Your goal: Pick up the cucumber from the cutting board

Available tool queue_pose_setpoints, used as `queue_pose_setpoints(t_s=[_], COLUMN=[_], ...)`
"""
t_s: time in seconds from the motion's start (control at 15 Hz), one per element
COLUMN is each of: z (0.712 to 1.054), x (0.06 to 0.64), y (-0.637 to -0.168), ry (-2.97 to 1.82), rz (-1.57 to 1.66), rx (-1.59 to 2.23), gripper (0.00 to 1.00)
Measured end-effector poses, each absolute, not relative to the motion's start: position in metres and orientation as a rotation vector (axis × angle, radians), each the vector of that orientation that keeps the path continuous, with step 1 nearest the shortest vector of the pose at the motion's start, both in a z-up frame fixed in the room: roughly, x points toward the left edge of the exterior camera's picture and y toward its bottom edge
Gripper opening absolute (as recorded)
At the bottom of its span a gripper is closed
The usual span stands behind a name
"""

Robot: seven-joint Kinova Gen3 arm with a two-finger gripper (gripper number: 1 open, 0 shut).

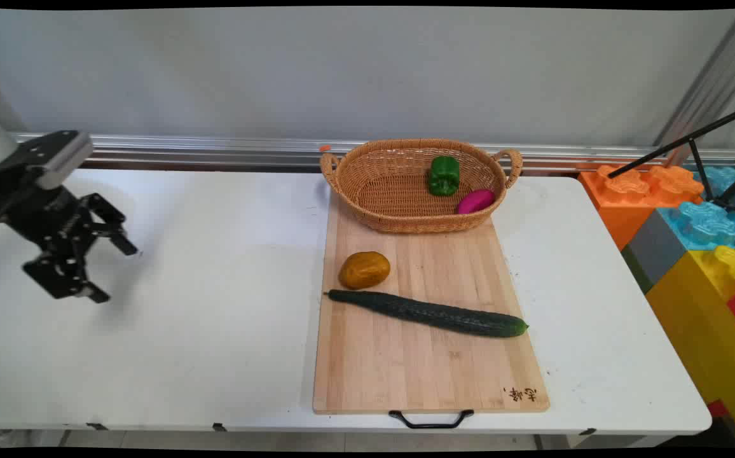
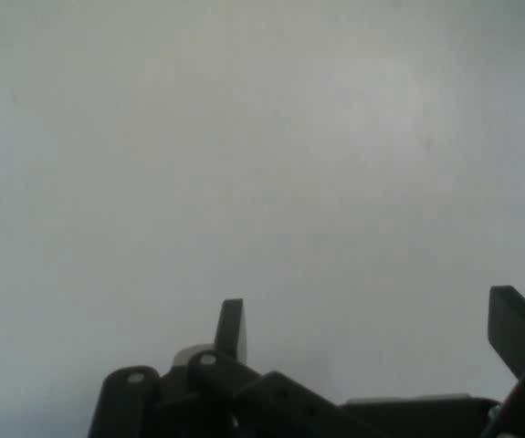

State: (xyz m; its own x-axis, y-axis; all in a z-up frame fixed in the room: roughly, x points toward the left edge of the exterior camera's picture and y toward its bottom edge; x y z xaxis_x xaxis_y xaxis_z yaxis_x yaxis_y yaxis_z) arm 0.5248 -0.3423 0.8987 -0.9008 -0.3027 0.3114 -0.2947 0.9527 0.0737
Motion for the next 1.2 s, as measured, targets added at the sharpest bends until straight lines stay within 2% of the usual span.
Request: queue_pose_setpoints(t_s=[0.4,0.93,1.2], z=[0.897,0.92,0.91], x=[0.469,0.319,0.258], y=[-0.365,-0.403,-0.419], ry=[-2.665,-2.628,-2.633], rz=[-0.007,0.029,0.08], rx=[0.537,0.424,0.361], gripper=[1.0,1.0,1.0])
